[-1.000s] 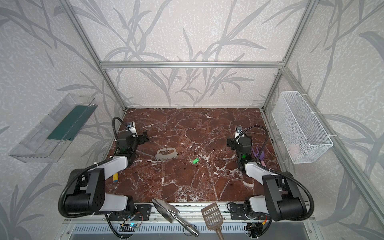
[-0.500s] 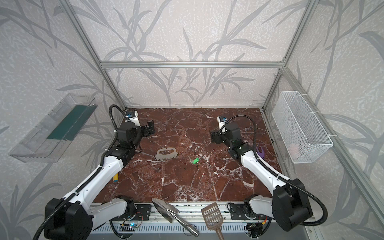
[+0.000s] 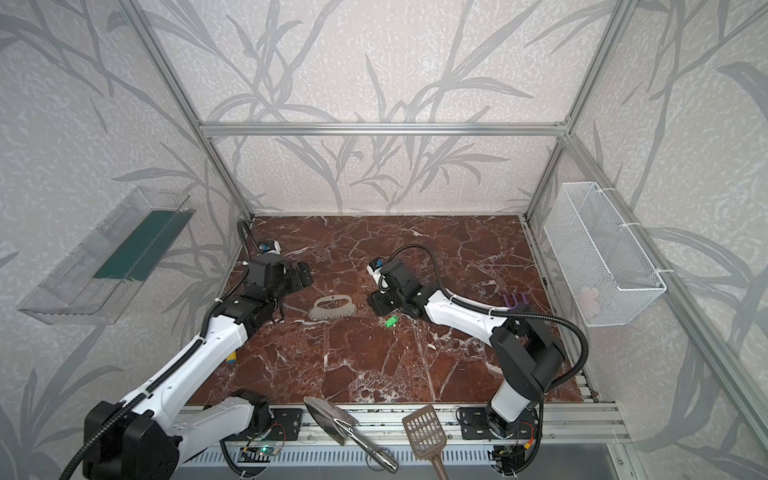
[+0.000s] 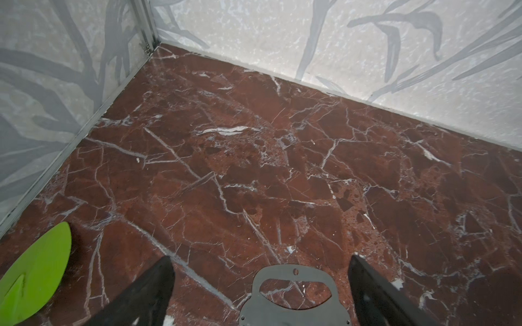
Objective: Put the keys on the keyring
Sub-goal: 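Reach the right gripper toward the keyring on the grey metal plate, then grasp the keyring at the plate edge with the right gripper and lift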
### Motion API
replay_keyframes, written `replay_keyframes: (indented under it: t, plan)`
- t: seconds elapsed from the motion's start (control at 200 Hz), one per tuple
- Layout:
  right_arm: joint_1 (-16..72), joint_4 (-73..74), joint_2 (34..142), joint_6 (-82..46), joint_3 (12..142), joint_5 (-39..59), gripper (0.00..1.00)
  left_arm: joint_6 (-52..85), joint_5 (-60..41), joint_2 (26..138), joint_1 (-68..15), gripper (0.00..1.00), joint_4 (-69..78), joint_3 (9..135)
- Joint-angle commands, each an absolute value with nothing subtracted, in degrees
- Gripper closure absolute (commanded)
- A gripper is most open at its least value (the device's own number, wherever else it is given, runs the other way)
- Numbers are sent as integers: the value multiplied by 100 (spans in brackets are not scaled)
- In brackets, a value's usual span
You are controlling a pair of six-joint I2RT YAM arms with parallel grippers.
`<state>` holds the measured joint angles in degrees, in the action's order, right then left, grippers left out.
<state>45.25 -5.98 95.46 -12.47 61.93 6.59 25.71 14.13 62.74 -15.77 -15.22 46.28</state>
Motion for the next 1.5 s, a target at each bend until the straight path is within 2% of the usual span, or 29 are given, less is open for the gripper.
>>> replay_keyframes:
  t: [0.0, 0.415, 0.865, 1.08, 1.23, 1.495]
  plan:
    - [4730, -981, 10047, -1341, 6718, 769, 42, 3065, 1685, 6265, -1617, 5, -2162, 4589]
    - [4981, -1980, 11593, -1538, 8277, 888, 46, 2855, 1855, 6261, -1635, 5, -2393, 4622]
    - [5220, -2460, 12101, -1525, 8793, 861, 51, 2569, 1804, 6597, -1635, 5, -2414, 4947]
    - [5233, -2768, 12269, -1437, 9069, 792, 70, 2553, 1823, 6488, -1635, 5, -2472, 4943]
    - [5236, -2800, 12292, -1433, 9097, 713, 77, 2544, 1841, 6406, -1635, 5, -2526, 4935]
    - [5230, -2900, 12352, -1374, 9207, 534, 81, 2551, 1828, 6324, -1636, 5, -2582, 4945]
